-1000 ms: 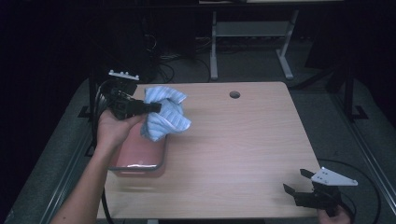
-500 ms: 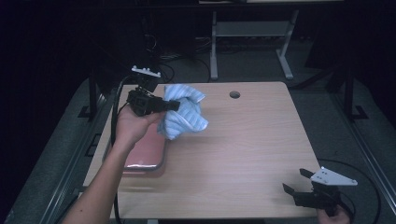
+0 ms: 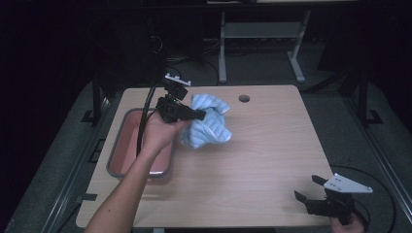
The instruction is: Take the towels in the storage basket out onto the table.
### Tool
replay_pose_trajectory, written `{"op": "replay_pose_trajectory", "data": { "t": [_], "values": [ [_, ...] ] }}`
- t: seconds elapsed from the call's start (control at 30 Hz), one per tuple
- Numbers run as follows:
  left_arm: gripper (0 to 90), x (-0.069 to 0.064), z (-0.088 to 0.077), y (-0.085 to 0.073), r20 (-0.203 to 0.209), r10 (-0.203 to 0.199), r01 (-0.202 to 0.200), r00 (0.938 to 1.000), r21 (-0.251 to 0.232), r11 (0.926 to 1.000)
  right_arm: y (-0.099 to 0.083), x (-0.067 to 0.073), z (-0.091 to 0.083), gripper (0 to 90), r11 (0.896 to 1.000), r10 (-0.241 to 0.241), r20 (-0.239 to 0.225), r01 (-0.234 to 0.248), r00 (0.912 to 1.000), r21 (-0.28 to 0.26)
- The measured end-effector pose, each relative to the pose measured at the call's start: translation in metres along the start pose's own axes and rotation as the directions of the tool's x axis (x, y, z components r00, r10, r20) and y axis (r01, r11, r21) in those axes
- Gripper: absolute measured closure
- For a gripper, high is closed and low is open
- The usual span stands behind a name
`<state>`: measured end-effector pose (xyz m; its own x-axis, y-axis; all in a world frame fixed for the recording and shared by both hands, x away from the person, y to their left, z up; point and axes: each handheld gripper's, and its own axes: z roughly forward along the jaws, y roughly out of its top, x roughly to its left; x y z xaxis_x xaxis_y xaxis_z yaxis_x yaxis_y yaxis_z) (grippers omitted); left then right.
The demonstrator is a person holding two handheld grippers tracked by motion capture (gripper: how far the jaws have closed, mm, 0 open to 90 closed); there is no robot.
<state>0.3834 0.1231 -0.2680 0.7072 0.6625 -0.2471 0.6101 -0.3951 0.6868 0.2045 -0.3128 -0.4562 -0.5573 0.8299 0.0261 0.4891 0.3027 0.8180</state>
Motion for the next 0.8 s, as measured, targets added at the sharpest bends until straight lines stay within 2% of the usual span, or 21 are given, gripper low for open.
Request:
{"op": "replay_pose_trajectory", "data": {
  "t": [0.07, 0.17, 0.2, 0.4, 0.8],
  "values": [
    [72.7, -0.001, 0.003, 0.0, 0.003, 0.004, -0.004, 1.0, 0.006, 1.0, 0.0, 0.0, 0.0, 13.9, 1.0, 0.001, 0.0, -0.001, 1.0, 0.0],
    [72.7, -0.004, 0.019, 0.001, 0.016, 0.001, -0.002, 0.9999, 0.018, 0.9998, 0.0, 0.0, 0.001, 13.9, 1.0, -0.004, 0.0, 0.004, 1.0, -0.002],
    [72.7, -0.004, 0.019, 0.001, 0.016, 0.001, -0.002, 0.9999, 0.018, 0.9998, 0.0, 0.0, 0.001, 13.9, 1.0, -0.004, 0.0, 0.004, 1.0, -0.002],
    [72.7, -0.007, 0.043, 0.0, 0.03, 0.002, -0.004, 0.9996, 0.049, 0.9988, 0.0, -0.001, 0.0, 13.9, 1.0, -0.006, -0.002, 0.006, 1.0, -0.007],
    [72.7, -0.008, 0.073, -0.001, 0.064, -0.003, -0.002, 0.998, 0.074, 0.9973, 0.0, -0.001, 0.0, 13.9, 1.0, -0.001, 0.001, 0.001, 1.0, -0.008]
  ]
}}
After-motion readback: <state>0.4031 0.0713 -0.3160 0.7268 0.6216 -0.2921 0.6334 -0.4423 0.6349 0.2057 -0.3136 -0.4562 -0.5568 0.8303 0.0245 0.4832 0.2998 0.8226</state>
